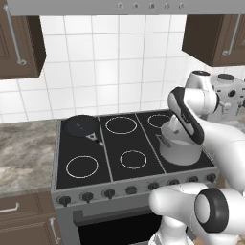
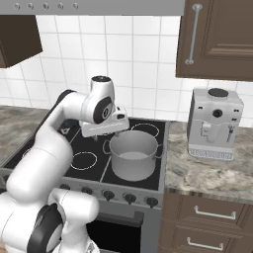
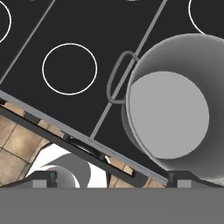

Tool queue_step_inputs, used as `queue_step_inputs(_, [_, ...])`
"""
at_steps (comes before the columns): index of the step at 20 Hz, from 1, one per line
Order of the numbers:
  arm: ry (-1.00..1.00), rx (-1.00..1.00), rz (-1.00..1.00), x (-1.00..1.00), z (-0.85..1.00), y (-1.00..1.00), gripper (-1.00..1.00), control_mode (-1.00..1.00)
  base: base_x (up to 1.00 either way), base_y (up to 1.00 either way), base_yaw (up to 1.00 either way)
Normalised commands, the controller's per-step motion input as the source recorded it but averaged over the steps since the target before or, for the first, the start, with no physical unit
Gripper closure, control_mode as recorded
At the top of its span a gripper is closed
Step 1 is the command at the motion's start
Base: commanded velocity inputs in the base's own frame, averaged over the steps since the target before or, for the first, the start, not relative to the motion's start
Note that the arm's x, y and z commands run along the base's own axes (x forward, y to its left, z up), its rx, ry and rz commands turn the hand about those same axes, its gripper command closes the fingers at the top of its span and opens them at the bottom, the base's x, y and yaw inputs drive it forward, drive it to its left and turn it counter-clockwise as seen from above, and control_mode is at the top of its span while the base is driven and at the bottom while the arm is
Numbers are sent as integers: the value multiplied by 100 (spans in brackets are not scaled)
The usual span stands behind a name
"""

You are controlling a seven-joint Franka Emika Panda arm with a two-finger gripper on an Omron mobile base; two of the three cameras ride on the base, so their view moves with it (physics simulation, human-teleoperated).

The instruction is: Move the pot and pan from the stove into the sink.

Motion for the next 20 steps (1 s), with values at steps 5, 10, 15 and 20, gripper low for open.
queue_step_inputs(5, [0, 0, 4, 0, -36, -4, -100, -100, 0, 0, 0])
queue_step_inputs(10, [0, -1, 7, 5, -23, -1, -100, -100, 0, 0, 0])
queue_step_inputs(15, [0, -4, 7, 12, -23, 0, -100, -100, 0, 0, 0])
queue_step_inputs(20, [0, -3, 7, 18, -29, -3, -100, -100, 0, 0, 0])
